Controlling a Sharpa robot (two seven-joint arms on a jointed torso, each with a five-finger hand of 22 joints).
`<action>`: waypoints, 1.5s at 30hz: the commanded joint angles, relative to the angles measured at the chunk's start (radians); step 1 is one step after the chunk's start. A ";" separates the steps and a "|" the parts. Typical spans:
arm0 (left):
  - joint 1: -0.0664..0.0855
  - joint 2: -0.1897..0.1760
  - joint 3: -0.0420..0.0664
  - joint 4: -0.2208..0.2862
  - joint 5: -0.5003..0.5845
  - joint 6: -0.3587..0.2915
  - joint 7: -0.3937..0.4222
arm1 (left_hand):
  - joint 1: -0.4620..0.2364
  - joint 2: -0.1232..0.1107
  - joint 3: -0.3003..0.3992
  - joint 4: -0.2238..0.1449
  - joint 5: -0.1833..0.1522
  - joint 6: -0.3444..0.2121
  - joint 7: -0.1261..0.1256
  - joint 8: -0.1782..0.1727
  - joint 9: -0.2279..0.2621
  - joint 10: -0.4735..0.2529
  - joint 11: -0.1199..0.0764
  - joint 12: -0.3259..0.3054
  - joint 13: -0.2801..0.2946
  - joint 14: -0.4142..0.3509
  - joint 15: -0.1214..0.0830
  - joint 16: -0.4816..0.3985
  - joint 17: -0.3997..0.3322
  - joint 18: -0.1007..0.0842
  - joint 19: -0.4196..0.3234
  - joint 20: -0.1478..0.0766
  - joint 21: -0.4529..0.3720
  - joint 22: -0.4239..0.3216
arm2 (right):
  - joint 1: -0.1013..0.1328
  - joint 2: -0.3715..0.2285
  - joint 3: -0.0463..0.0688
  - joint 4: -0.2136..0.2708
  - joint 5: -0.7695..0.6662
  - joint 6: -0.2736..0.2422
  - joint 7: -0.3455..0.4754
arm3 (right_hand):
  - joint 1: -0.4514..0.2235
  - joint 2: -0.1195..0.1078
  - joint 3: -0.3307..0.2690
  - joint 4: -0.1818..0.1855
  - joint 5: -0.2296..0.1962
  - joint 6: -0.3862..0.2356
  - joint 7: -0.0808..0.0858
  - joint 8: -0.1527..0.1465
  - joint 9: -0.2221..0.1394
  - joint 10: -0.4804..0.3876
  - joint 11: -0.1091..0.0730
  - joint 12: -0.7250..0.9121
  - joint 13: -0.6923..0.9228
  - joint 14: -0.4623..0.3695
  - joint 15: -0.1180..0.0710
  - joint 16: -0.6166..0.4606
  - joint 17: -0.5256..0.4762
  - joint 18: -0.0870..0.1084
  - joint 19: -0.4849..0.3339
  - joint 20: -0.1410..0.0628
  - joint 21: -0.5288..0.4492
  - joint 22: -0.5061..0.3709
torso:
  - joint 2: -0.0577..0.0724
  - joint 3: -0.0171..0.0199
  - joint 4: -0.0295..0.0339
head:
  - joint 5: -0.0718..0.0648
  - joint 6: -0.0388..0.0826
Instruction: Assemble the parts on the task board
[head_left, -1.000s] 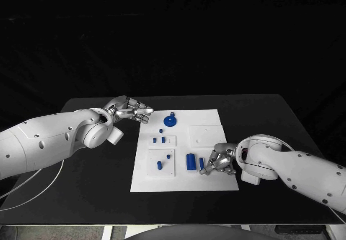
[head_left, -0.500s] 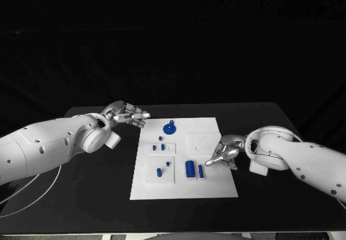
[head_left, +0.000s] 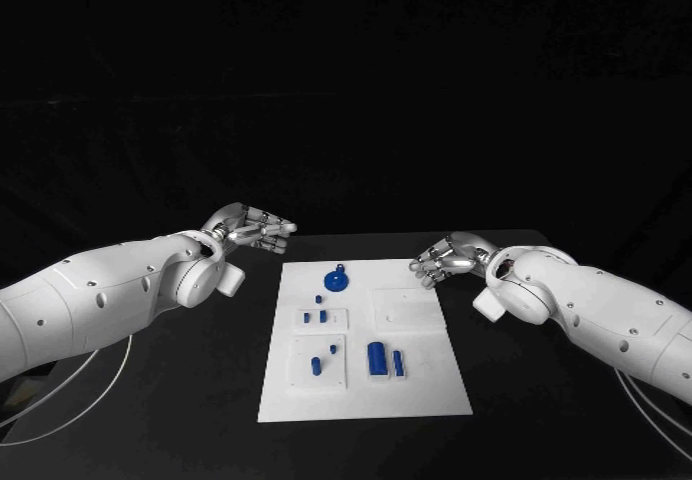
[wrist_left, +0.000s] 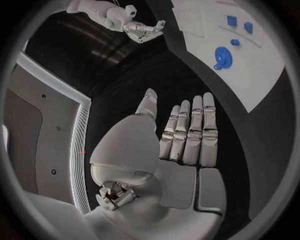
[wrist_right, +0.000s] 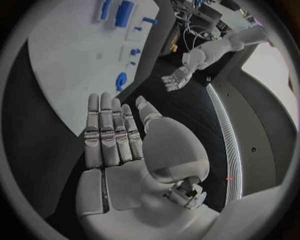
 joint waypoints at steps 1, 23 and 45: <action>0.004 0.023 0.002 -0.027 0.125 -0.059 0.050 | 0.003 0.012 -0.001 -0.010 0.013 0.011 -0.002 0.006 0.000 0.005 -0.001 0.001 0.000 0.006 0.000 -0.004 -0.002 -0.007 0.004 -0.003 -0.001 0.000 | 0.002 0.033 0.000 -0.059 0.235 -0.184 0.206 | -0.035 -0.032 0.159 -0.035 0.020 -0.014 -0.005 0.006 0.000 -0.045 0.017 -0.007 -0.079 -0.059 0.030 -0.015 -0.197 0.029 -0.059 0.046 0.003 -0.184 | -0.010 0.0033 -0.0024 | 0.000 0.016; -0.058 0.034 0.048 0.064 0.218 -0.189 0.115 | -1.312 -0.035 0.120 -0.004 -0.082 -0.993 -0.148 -0.067 -0.063 -1.122 -0.131 -0.062 -0.058 -1.163 -0.120 -0.066 -0.075 -0.093 -1.124 -0.109 -0.079 -0.077 | 0.026 0.052 -0.070 -0.030 0.450 -0.312 0.316 | -1.276 -0.075 -0.085 0.093 -0.190 -1.050 -0.133 -0.059 -0.063 -1.164 -0.097 -0.073 -0.139 -1.209 -0.075 -0.076 -0.370 -0.067 -1.065 -0.058 -0.061 -0.594 | -0.006 -0.0101 0.0132 | -0.003 0.101; -0.224 -0.059 0.166 0.449 0.333 -0.559 0.286 | -1.312 -0.035 0.120 -0.004 -0.082 -0.993 -0.148 -0.067 -0.063 -1.122 -0.131 -0.062 -0.058 -1.163 -0.120 -0.066 -0.075 -0.093 -1.124 -0.109 -0.079 -0.077 | 0.107 -0.075 -0.320 0.394 0.927 -0.776 0.592 | -1.276 -0.075 -0.085 0.093 -0.190 -1.050 -0.133 -0.059 -0.063 -1.164 -0.097 -0.073 -0.139 -1.209 -0.075 -0.076 -0.370 -0.067 -1.065 -0.058 -0.061 -0.594 | -0.006 -0.0129 0.0158 | -0.005 0.111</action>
